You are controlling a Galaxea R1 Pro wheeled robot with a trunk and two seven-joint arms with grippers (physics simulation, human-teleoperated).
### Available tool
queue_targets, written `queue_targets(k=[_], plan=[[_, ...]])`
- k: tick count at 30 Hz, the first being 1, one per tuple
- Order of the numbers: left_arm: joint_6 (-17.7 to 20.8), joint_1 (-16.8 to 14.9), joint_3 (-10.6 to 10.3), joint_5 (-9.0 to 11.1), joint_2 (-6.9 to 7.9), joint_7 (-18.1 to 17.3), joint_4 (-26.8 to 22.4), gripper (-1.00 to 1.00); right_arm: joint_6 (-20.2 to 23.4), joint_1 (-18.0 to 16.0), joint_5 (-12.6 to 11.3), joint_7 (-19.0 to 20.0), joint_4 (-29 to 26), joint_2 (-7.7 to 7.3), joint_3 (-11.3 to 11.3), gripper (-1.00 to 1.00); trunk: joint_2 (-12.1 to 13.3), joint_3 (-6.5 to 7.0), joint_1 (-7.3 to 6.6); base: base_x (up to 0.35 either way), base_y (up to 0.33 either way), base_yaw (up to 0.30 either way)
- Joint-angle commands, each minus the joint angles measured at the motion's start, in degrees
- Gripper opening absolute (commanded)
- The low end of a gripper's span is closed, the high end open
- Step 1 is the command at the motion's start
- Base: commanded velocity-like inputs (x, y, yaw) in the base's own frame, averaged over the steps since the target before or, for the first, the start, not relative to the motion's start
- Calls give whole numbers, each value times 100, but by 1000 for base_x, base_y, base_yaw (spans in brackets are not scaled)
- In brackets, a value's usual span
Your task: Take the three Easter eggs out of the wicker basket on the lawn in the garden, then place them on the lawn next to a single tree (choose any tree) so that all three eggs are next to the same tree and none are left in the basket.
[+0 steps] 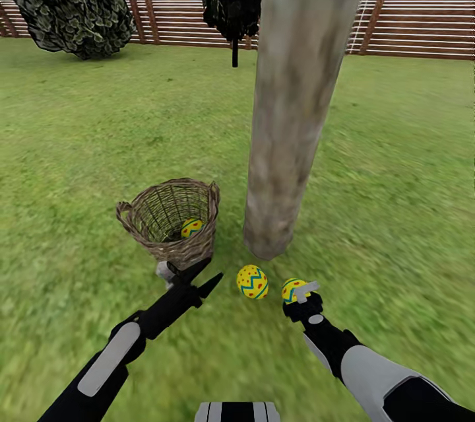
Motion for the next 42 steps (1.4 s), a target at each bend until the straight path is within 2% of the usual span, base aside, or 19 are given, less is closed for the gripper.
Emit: queue_targets(k=[1, 3, 12, 25, 33, 40, 42], plan=[[18, -4, 1, 84, 148, -20, 54, 100, -23, -4, -54, -27, 4, -1, 47, 100, -1, -3, -1, 0, 0, 0], [1, -4, 2, 103, 225, -43, 72, 100, -23, -3, -54, -27, 3, -6, 48, 100, -1, -3, -1, 0, 0, 0], [-6, -4, -5, 107, 225, -39, 83, 100, -18, -2, -54, -20, 3, -2, 40, 100, -1, 5, -1, 0, 212, -27], [-15, -4, -11, 113, 208, -39, 88, 100, -23, -5, -54, -26, 10, 10, 29, 100, -1, 69, -1, 0, 4, -159], [-36, 2, -14, 112, 199, -44, 86, 100, -23, -3, -52, -45, 8, 38, 31, 100, -1, 70, -1, 0, 0, 237], [17, 6, 5, 117, 199, -27, 79, 100, -5, -2, -63, -43, 3, 23, 45, 100, 8, 225, -19, 0, 0, 291], [47, 8, 18, 122, 225, -22, 55, 100, 396, -3, -59, -49, -15, 30, 45, 100, 11, 269, -24, 0, 0, 231]])
